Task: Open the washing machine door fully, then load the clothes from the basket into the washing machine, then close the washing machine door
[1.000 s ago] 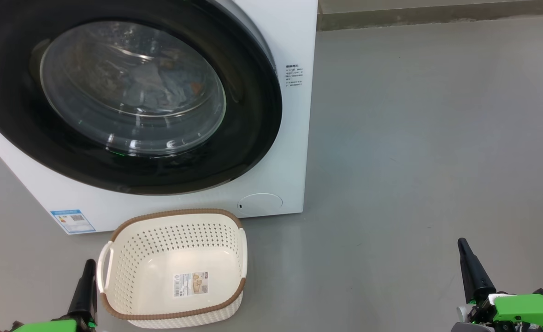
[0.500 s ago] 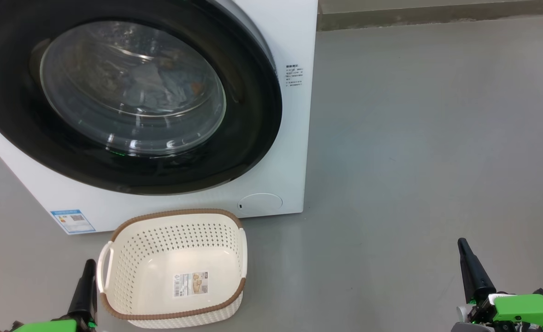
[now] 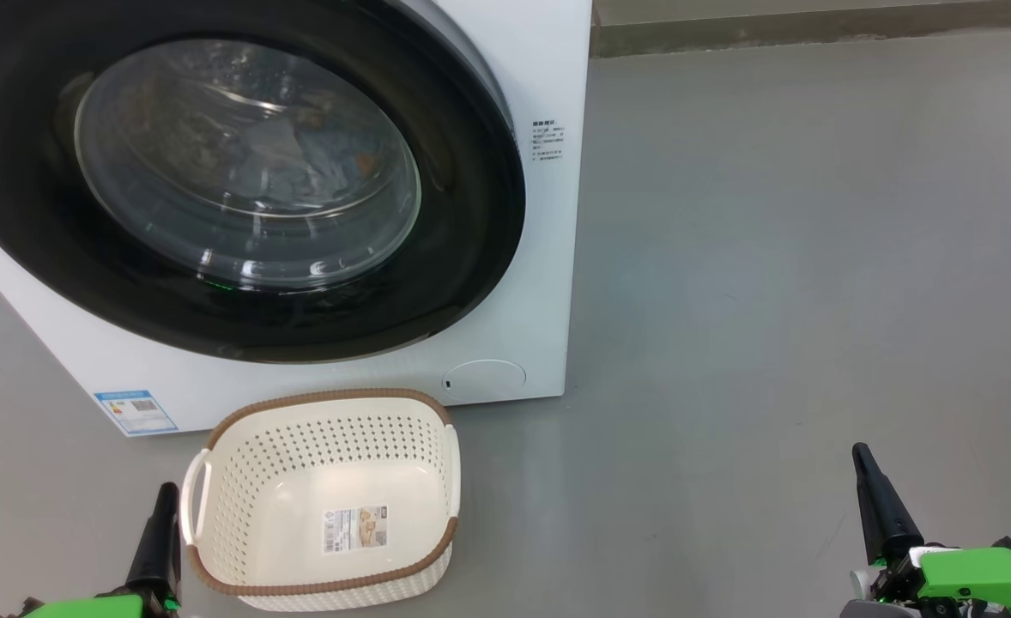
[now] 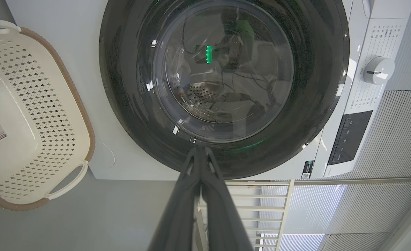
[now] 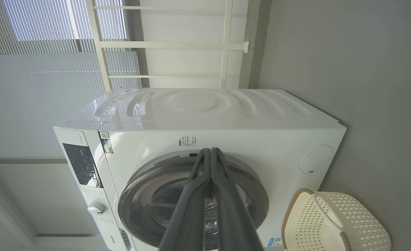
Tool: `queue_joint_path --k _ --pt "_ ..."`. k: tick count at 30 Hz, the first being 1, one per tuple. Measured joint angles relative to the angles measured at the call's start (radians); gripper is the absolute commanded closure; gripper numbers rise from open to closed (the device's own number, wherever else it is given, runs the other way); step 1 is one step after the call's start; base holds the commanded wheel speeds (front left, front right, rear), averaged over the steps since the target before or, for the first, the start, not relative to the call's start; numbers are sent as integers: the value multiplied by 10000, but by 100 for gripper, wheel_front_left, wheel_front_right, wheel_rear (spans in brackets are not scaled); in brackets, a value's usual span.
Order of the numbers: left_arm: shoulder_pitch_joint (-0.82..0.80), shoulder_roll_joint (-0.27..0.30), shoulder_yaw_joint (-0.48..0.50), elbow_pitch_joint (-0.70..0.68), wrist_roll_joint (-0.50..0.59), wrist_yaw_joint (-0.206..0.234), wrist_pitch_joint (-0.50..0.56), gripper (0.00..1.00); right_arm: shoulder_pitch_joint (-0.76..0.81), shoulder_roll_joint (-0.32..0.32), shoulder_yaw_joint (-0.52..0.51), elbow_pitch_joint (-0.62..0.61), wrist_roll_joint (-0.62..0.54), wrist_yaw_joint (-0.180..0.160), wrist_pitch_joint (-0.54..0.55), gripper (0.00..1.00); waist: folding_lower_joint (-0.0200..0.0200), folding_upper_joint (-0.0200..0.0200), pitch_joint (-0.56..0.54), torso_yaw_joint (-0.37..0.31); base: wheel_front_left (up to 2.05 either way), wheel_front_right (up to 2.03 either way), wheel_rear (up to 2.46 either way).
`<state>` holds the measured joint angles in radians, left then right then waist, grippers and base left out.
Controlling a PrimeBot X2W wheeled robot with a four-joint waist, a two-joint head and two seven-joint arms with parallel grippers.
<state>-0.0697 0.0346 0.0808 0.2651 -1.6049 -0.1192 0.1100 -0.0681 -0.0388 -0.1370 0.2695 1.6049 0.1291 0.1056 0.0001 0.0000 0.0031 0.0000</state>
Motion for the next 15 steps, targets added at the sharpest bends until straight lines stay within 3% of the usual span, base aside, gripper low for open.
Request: queue_joint_path --k 15 --pt "0 0 0 0 0 0 0 100 0 0 0 0 0 0 0 100 0 0 0 0 0 0 0"
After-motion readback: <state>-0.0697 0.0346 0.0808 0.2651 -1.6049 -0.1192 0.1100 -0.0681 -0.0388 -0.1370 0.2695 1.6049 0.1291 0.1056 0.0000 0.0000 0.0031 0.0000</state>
